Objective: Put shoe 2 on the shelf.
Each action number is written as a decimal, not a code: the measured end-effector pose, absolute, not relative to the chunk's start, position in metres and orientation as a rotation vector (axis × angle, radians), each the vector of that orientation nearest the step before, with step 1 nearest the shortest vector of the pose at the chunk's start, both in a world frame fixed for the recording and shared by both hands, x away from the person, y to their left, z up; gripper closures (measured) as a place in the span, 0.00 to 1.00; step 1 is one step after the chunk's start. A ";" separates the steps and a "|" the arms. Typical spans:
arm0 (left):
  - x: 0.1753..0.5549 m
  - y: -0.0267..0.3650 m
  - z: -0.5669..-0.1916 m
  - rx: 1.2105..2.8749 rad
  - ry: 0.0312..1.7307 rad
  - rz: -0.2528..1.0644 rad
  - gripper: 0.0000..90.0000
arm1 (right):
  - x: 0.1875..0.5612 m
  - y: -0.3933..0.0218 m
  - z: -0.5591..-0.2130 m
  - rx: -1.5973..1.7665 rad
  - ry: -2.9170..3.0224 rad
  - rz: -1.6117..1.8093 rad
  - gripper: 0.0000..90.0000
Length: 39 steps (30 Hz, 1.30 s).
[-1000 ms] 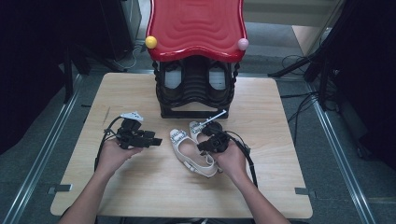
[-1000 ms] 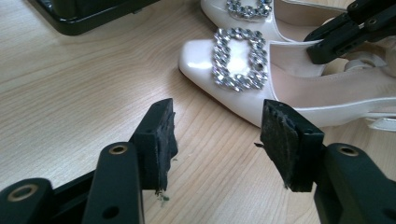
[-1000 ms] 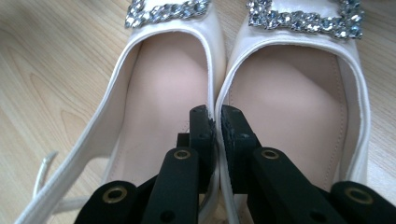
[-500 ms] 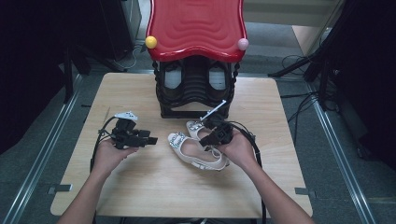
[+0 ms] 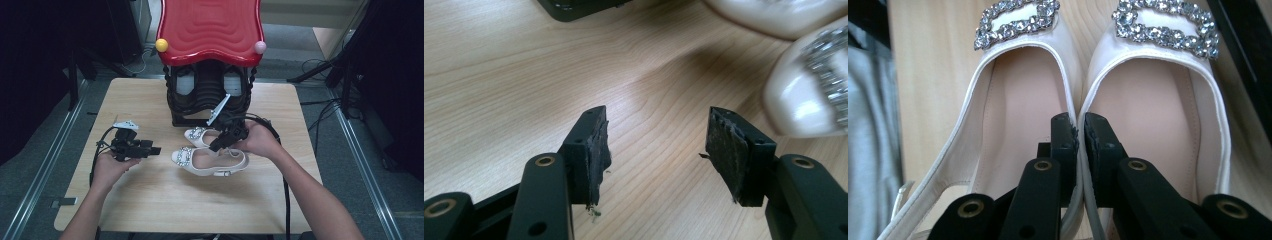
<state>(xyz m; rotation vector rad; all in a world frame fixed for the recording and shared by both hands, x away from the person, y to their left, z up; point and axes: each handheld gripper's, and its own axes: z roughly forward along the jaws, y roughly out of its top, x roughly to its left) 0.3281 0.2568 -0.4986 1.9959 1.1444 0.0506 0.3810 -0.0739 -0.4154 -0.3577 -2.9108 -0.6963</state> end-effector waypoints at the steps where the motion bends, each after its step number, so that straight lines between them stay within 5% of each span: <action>1: 0.327 0.258 -0.499 1.991 1.149 0.050 0.47 | 0.381 -0.070 -0.404 -0.284 -2.922 -0.693 0.95; 19: 0.318 0.269 -0.500 1.972 1.180 0.061 0.47 | 0.383 -0.056 -0.303 -0.168 -2.876 -0.846 0.95; 39: 0.319 0.267 -0.501 1.973 1.179 0.063 0.47 | 0.398 -0.090 -0.211 -0.607 -2.582 -1.296 0.95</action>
